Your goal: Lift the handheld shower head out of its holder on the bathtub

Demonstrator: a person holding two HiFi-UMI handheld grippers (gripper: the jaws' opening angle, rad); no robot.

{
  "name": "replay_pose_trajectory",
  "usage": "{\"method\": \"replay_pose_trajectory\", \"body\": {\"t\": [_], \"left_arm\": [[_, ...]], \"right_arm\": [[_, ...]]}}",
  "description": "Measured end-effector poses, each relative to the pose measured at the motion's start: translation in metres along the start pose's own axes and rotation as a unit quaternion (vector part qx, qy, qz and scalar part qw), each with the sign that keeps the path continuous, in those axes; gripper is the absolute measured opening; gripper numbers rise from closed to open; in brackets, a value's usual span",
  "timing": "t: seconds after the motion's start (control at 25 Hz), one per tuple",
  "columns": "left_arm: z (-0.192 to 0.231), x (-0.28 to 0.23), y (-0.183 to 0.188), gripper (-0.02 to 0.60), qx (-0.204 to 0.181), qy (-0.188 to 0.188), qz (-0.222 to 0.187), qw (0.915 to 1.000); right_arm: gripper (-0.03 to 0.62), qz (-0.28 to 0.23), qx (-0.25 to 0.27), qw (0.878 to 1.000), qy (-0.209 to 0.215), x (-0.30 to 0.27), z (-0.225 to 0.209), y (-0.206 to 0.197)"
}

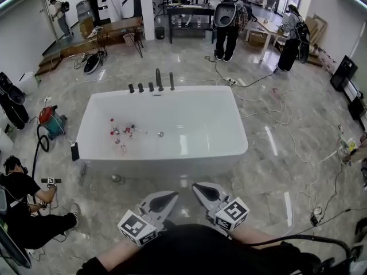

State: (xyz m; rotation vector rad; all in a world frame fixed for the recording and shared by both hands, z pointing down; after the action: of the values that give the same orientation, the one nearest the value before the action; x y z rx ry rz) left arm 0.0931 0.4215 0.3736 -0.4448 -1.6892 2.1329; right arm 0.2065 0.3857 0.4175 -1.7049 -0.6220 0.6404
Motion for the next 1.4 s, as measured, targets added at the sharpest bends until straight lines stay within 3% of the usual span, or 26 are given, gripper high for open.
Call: {"method": "replay_pose_trajectory", "body": {"t": [0.2, 0.4, 0.52, 0.72, 1.04, 1.4], "left_arm": [[0.012, -0.015, 0.005, 0.000, -0.006, 0.008, -0.007, 0.9999], [0.053, -0.036, 0.013, 0.000, -0.005, 0.010, -0.017, 0.9998], [0.098, -0.042, 0.020, 0.000, -0.003, 0.008, -0.016, 0.9998], [0.200, -0.055, 0.026, 0.000, 0.002, -0.038, -0.023, 0.9990], [0.358, -0.064, 0.066, 0.000, -0.009, -0.085, -0.011, 0.9963], [0.433, -0.077, 0.079, 0.000, 0.011, -0.093, -0.012, 0.9956]], "right_arm": [[0.002, 0.005, 0.001, 1.000, 0.004, -0.005, -0.027, 0.002], [0.002, 0.007, 0.007, 1.000, -0.007, -0.033, -0.062, 0.011], [0.002, 0.013, 0.008, 1.000, -0.015, -0.072, -0.079, 0.010], [0.002, 0.022, 0.010, 0.999, -0.036, -0.166, -0.113, 0.013], [0.002, 0.014, 0.002, 0.996, -0.084, -0.313, -0.158, 0.038], [0.002, 0.014, 0.017, 0.996, -0.090, -0.388, -0.182, 0.056]]}}
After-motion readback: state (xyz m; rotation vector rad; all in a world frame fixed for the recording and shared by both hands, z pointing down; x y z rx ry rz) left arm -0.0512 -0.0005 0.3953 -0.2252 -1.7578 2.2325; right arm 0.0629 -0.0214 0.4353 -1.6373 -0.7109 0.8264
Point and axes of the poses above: the fingertips, and each gripper's own axes: x backward along the fingers, z to its left, y out of its top, the point moved 4 cm from there along x, backward along the fingers, and after that the axes turned 14 degrees about -y, right-handed, at the moved point
